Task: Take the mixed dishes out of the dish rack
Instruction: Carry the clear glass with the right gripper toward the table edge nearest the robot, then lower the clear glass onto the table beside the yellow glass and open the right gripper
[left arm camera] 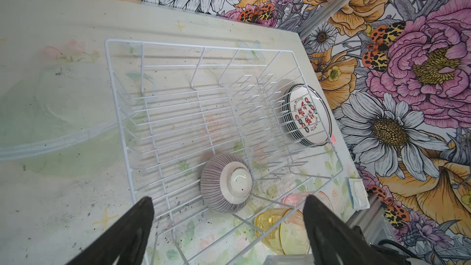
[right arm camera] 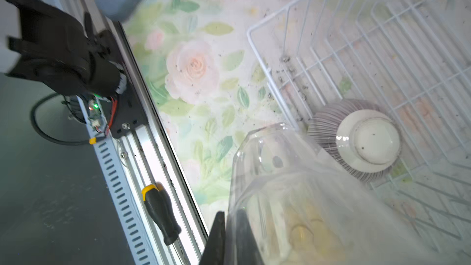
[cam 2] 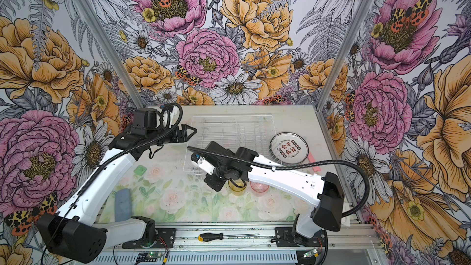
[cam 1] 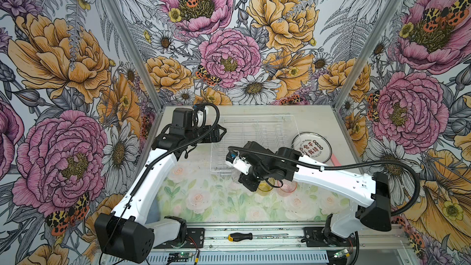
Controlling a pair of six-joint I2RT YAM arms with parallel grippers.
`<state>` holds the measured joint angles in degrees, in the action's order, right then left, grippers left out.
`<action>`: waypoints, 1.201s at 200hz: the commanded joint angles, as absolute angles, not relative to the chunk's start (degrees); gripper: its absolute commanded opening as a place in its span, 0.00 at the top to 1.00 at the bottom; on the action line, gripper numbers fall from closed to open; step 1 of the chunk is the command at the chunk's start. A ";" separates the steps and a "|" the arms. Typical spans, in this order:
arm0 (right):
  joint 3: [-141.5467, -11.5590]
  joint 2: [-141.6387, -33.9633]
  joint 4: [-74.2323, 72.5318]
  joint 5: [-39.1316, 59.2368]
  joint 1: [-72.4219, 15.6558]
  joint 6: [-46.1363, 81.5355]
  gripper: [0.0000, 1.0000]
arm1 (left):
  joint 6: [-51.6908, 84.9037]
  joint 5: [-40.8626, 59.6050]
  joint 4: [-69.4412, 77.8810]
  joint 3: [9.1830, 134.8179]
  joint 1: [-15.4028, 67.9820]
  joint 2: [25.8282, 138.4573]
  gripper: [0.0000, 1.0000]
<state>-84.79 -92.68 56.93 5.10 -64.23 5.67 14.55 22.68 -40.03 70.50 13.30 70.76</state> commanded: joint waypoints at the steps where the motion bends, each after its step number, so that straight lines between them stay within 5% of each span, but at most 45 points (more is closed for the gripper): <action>1: -88.89 -95.80 64.34 -0.03 -66.46 2.42 1.00 | 13.28 21.18 -40.61 71.91 12.63 70.32 0.07; 240: -97.47 -114.86 70.83 -3.16 -66.45 -3.85 1.00 | 12.17 23.25 -40.60 69.89 11.30 70.06 0.06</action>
